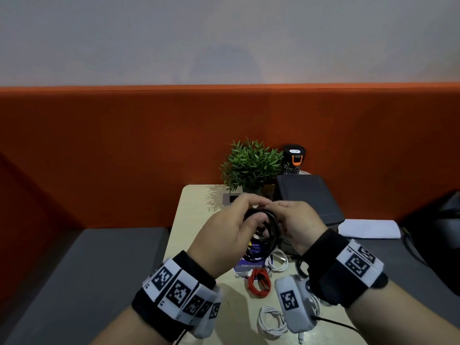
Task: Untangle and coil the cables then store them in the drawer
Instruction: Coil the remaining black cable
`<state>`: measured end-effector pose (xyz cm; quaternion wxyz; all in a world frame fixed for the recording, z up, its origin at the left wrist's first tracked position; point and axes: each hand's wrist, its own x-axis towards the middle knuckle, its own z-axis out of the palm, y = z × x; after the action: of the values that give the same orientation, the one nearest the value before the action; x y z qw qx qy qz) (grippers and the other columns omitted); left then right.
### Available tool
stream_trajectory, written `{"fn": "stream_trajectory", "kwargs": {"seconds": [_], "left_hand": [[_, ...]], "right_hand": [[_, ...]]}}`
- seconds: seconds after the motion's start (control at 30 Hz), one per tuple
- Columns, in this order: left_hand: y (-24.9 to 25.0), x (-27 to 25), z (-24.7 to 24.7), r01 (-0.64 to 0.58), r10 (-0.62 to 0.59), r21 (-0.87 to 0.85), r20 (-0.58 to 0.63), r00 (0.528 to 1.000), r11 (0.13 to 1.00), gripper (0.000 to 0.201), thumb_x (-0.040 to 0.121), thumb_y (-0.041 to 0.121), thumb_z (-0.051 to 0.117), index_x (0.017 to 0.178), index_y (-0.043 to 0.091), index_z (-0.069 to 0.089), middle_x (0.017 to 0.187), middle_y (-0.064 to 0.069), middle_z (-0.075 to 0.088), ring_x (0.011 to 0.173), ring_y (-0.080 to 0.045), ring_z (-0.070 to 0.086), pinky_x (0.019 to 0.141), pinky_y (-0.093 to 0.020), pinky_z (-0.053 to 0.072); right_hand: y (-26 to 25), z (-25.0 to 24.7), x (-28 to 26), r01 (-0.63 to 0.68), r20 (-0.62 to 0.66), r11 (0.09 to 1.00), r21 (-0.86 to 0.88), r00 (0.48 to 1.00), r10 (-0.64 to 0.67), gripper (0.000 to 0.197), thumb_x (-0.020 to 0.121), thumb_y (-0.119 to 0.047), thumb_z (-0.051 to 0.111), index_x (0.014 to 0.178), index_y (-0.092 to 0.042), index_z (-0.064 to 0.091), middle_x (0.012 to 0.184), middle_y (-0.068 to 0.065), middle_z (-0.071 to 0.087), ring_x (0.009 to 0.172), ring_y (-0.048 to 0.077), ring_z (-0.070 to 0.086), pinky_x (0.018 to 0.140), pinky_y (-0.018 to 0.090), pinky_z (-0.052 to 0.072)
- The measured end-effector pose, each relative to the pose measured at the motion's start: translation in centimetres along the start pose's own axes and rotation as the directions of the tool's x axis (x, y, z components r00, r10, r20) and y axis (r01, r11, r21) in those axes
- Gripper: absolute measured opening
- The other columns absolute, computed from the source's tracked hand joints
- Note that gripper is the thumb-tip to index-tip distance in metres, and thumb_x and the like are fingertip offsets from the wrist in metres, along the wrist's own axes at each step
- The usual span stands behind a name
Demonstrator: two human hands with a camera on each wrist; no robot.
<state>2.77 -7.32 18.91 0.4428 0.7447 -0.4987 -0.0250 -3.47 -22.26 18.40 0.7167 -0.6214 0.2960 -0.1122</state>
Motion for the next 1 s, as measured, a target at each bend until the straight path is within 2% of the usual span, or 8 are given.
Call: {"fn": "stream_trajectory", "kwargs": {"seconds": [0.1, 0.2, 0.3, 0.43, 0.6, 0.73, 0.83, 1.0], "left_hand": [[-0.3, 0.5, -0.4, 0.054, -0.057, -0.029, -0.118, 0.991, 0.998, 0.017, 0.097, 0.032, 0.043, 0.111, 0.033, 0.053, 0.069, 0.021, 0.057, 0.068, 0.002, 0.055, 0.056, -0.011, 0.034], [-0.8, 0.7, -0.7, 0.119, -0.127, -0.053, -0.173, 0.977, 0.991, 0.017, 0.098, 0.027, 0.045, 0.110, 0.027, 0.057, 0.064, 0.007, 0.056, 0.063, -0.006, 0.053, 0.053, -0.017, 0.036], [-1.1, 0.6, -0.7, 0.146, -0.162, -0.100, -0.171, 0.972, 0.984, 0.017, 0.098, 0.023, 0.046, 0.107, 0.023, 0.060, 0.064, 0.005, 0.056, 0.060, -0.006, 0.051, 0.055, -0.019, 0.038], [-1.4, 0.9, -0.9, 0.162, -0.202, -0.235, -0.156, 0.967, 0.958, 0.017, 0.098, 0.020, 0.047, 0.103, 0.020, 0.063, 0.067, 0.006, 0.059, 0.059, -0.003, 0.051, 0.058, -0.026, 0.042], [-1.0, 0.9, -1.1, 0.097, -0.130, -0.281, -0.103, 0.986, 0.955, 0.018, 0.098, 0.018, 0.048, 0.105, 0.023, 0.063, 0.061, 0.009, 0.055, 0.058, -0.007, 0.052, 0.057, -0.025, 0.044], [-0.9, 0.9, -1.5, 0.033, -0.047, -0.144, -0.095, 0.994, 0.989, 0.022, 0.097, 0.022, 0.050, 0.106, 0.042, 0.053, 0.078, 0.016, 0.061, 0.071, 0.001, 0.059, 0.062, -0.009, 0.040], [-1.2, 1.1, -1.8, -0.032, 0.026, -0.073, -0.081, 0.996, 0.997, 0.019, 0.093, 0.034, 0.050, 0.108, 0.042, 0.056, 0.099, 0.019, 0.063, 0.095, 0.001, 0.059, 0.078, -0.018, 0.047], [-1.2, 1.1, -2.4, -0.044, 0.047, -0.111, 0.021, 0.999, 0.993, 0.027, 0.091, 0.031, 0.054, 0.112, 0.049, 0.051, 0.103, 0.016, 0.063, 0.099, -0.003, 0.060, 0.082, -0.026, 0.050]], "right_hand": [[0.2, 0.4, -0.4, 0.001, 0.042, 0.994, -0.110, 0.999, 0.004, 0.028, 0.091, -0.013, 0.060, 0.065, -0.009, 0.068, 0.051, 0.009, 0.058, 0.043, 0.021, 0.047, 0.049, 0.028, 0.036], [-0.6, 0.4, -1.0, 0.164, -0.033, 0.965, -0.206, 0.984, -0.174, 0.029, 0.093, -0.033, 0.058, 0.074, -0.015, 0.068, 0.057, 0.002, 0.062, 0.046, 0.013, 0.051, 0.044, 0.020, 0.038], [-1.7, 0.5, -2.3, 0.371, 0.080, 0.894, -0.253, 0.929, -0.362, 0.031, 0.080, -0.049, 0.061, 0.096, -0.025, 0.073, 0.086, -0.009, 0.072, 0.076, 0.000, 0.064, 0.064, 0.013, 0.046], [-1.4, 0.9, -2.7, 0.426, 0.255, 0.797, -0.429, 0.903, -0.345, 0.041, 0.076, -0.037, 0.075, 0.115, -0.038, 0.062, 0.110, -0.020, 0.067, 0.107, -0.005, 0.058, 0.090, 0.026, 0.047], [-1.4, 1.8, -2.9, 0.305, 0.273, 0.932, -0.198, 0.930, -0.247, 0.036, 0.086, 0.004, 0.061, 0.117, -0.014, 0.058, 0.081, 0.003, 0.074, 0.074, 0.009, 0.070, 0.067, 0.018, 0.051], [-1.5, 1.7, -3.0, 0.277, 0.291, 0.955, -0.104, 0.927, -0.237, 0.036, 0.083, 0.013, 0.054, 0.111, -0.009, 0.061, 0.078, 0.016, 0.072, 0.072, 0.020, 0.069, 0.073, 0.027, 0.055], [-1.6, 1.5, -3.0, 0.237, 0.325, 0.971, 0.030, 0.916, -0.234, 0.044, 0.078, 0.018, 0.053, 0.116, -0.004, 0.059, 0.073, 0.018, 0.069, 0.069, 0.020, 0.067, 0.071, 0.026, 0.053], [-1.7, 0.8, -2.8, 0.190, 0.357, 0.960, 0.204, 0.899, -0.254, 0.056, 0.060, 0.008, 0.052, 0.114, -0.004, 0.061, 0.066, 0.015, 0.067, 0.064, 0.018, 0.066, 0.067, 0.022, 0.052]]}}
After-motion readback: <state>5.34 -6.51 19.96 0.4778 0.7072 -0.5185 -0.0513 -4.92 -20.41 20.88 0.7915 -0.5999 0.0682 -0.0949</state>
